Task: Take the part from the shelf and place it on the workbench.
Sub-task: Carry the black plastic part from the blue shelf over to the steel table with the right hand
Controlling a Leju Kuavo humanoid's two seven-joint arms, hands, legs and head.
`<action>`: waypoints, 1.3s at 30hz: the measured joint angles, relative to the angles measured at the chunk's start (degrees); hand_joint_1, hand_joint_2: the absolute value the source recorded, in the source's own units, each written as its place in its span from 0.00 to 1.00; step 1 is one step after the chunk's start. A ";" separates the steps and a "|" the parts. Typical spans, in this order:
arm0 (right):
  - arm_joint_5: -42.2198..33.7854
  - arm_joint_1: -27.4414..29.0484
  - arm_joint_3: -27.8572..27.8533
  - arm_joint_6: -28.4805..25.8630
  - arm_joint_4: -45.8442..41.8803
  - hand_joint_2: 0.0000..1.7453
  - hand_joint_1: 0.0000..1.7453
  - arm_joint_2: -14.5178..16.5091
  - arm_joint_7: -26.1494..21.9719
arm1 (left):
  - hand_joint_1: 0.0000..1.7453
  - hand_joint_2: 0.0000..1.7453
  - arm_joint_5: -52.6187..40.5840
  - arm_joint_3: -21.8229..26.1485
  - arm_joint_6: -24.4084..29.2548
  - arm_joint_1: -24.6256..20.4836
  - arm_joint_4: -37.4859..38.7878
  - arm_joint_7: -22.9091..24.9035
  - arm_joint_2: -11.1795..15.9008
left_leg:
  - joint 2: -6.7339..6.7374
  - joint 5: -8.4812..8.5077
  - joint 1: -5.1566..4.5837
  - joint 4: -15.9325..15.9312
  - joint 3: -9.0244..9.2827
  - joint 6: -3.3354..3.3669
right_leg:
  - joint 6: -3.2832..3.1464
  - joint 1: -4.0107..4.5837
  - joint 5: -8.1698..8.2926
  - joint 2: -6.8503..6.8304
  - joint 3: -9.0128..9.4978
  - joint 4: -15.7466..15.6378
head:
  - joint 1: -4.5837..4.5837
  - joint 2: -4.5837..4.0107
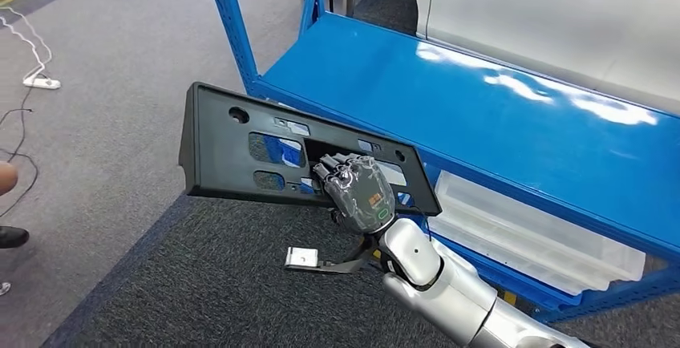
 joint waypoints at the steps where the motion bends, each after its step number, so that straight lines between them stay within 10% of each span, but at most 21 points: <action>1: -0.12 -0.02 0.22 -0.09 0.22 1.00 1.00 0.21 -0.14 | 0.00 1.00 -0.47 -0.01 -0.15 -0.21 0.00 -0.10 0.33 | 0.86 -1.53 0.14 3.68 -1.77 -0.33 | -0.07 0.03 -0.01 -0.86 0.00 -0.01 | 0.00 0.00; 3: -0.44 0.14 0.60 -0.20 0.71 1.00 1.00 0.52 -0.40 | 0.00 1.00 -1.34 -0.02 -0.56 -0.49 0.00 -0.39 0.75 | 1.36 -1.67 0.41 6.75 -3.27 -0.77 | -0.08 0.06 -0.11 -2.49 0.01 0.03 | 0.01 0.00; 8: -1.07 -0.14 0.99 -0.59 1.53 1.00 1.00 1.42 -0.71 | 0.00 1.00 -2.86 0.00 -0.80 -0.64 0.00 -0.34 1.83 | 5.32 4.94 -0.01 -7.41 3.78 -0.41 | 0.71 0.49 -0.61 -5.37 0.34 0.28 | 0.02 0.00; 11: -1.32 -0.27 1.15 -1.01 2.00 1.00 1.00 1.74 -1.04 | 0.00 1.00 -3.55 0.02 -1.07 -0.63 0.00 -0.44 1.94 | 4.14 5.13 -0.19 -8.13 3.50 0.73 | 1.47 0.71 -0.74 -6.74 0.46 0.18 | 0.03 0.00; 15: -1.64 -0.27 1.23 -1.37 2.29 1.00 1.00 1.81 -1.21 | 0.00 1.00 -4.63 0.17 -1.31 -0.67 0.00 -0.58 2.15 | 1.73 5.84 0.07 -8.62 3.30 2.29 | 1.97 0.24 -6.10 -0.81 -2.92 8.30 | 0.05 0.00; 18: -1.71 0.10 1.33 -1.47 2.86 1.00 1.00 1.73 -1.28 | 0.00 1.00 -5.30 0.48 -1.39 -0.77 0.00 -0.58 2.22 | -0.55 5.95 -0.14 -8.43 3.08 2.60 | 1.76 0.28 -8.38 0.19 -6.92 16.45 | 0.05 0.00; 22: -1.79 -0.05 1.38 -1.55 3.21 1.00 1.00 1.72 -1.32 | 0.00 1.00 -5.64 1.14 -1.20 -0.76 0.00 -0.26 2.20 | -3.69 5.84 -0.16 -7.68 2.81 2.32 | 0.87 0.18 -1.38 3.51 -1.84 4.96 | 0.03 0.00; 24: -1.88 -0.11 1.39 -1.73 3.39 1.00 1.00 1.71 -1.49 | 0.00 1.00 -5.97 1.55 -1.18 -0.83 0.00 -0.13 2.27 | -5.06 5.95 0.10 -7.40 2.12 1.72 | 0.79 0.21 -0.57 5.57 -0.61 1.71 | 0.04 0.00; 26: -2.02 -0.15 1.42 -1.93 3.47 1.00 1.00 1.71 -1.64 | 0.00 1.00 -6.49 1.84 -1.45 -0.65 0.01 -0.21 2.38 | -6.46 6.24 0.46 -7.41 1.49 0.82 | 0.79 0.36 -0.37 4.61 -0.55 1.17 | 0.05 0.00; 31: -2.19 -0.31 1.44 -2.49 3.41 1.00 1.00 1.75 -1.77 | 0.00 1.00 -7.31 2.81 -1.97 -0.50 0.00 -0.38 2.74 | 0.57 0.85 0.45 2.49 -3.06 -0.69 | -0.16 0.22 0.03 0.48 0.14 0.12 | -0.01 0.00; 33: -2.31 -0.16 1.45 -2.50 3.44 1.00 1.00 1.69 -1.78 | 0.00 1.00 -7.34 3.03 -2.02 -0.63 0.00 -0.37 2.77 | 1.32 -0.91 0.65 7.72 -5.46 -1.10 | -0.21 0.29 -0.12 -1.33 0.13 0.15 | -0.02 0.00; 39: -3.51 0.03 1.14 -2.83 2.98 1.00 1.00 -0.10 -0.68 | 0.00 1.00 -4.20 6.14 0.50 0.21 0.00 1.38 1.09 | 4.91 5.65 -0.24 -7.58 3.16 0.30 | 0.90 0.58 -0.82 -5.39 0.86 0.09 | -0.02 0.00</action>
